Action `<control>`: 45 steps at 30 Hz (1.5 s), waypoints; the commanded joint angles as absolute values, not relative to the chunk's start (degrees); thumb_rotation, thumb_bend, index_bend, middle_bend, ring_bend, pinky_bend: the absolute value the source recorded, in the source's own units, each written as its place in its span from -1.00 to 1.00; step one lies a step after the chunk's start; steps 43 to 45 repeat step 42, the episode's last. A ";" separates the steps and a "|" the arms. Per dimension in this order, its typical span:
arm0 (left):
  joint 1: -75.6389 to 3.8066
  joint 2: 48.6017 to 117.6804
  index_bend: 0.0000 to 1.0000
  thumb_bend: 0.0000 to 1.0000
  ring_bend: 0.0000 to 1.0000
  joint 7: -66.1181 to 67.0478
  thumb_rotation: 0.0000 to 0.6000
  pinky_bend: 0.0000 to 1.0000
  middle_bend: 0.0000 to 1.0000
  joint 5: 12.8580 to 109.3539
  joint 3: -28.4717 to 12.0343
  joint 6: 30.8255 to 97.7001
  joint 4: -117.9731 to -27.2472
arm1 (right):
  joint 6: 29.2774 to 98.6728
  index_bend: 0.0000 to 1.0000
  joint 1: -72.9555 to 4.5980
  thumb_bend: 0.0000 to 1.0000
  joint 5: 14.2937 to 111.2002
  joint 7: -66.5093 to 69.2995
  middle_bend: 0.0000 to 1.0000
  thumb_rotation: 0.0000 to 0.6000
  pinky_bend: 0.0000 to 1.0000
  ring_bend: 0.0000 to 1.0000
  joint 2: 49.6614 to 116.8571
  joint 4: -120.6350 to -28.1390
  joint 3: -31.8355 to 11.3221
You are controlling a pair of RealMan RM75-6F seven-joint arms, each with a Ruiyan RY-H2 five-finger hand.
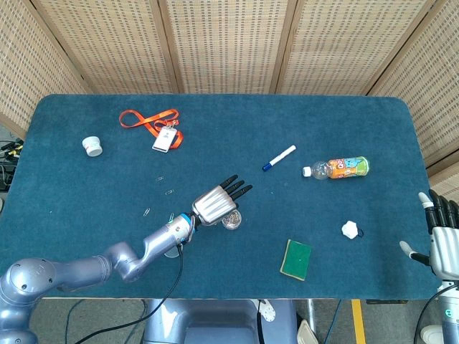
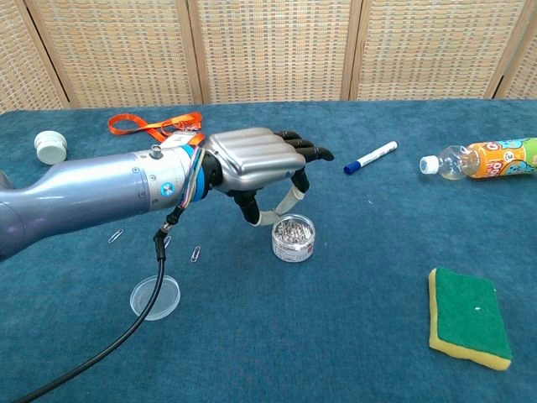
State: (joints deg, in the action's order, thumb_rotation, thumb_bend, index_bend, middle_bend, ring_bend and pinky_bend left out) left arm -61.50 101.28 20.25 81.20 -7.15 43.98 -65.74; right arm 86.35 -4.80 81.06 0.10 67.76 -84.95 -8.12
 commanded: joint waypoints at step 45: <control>-21.42 66.19 -1.00 -1.00 -1.00 18.27 1.00 -1.00 -1.00 72.27 -1.60 86.61 -100.50 | 89.26 -0.94 -4.19 -1.00 84.53 -1.14 -1.00 1.00 -1.00 -1.00 67.10 -87.51 -7.45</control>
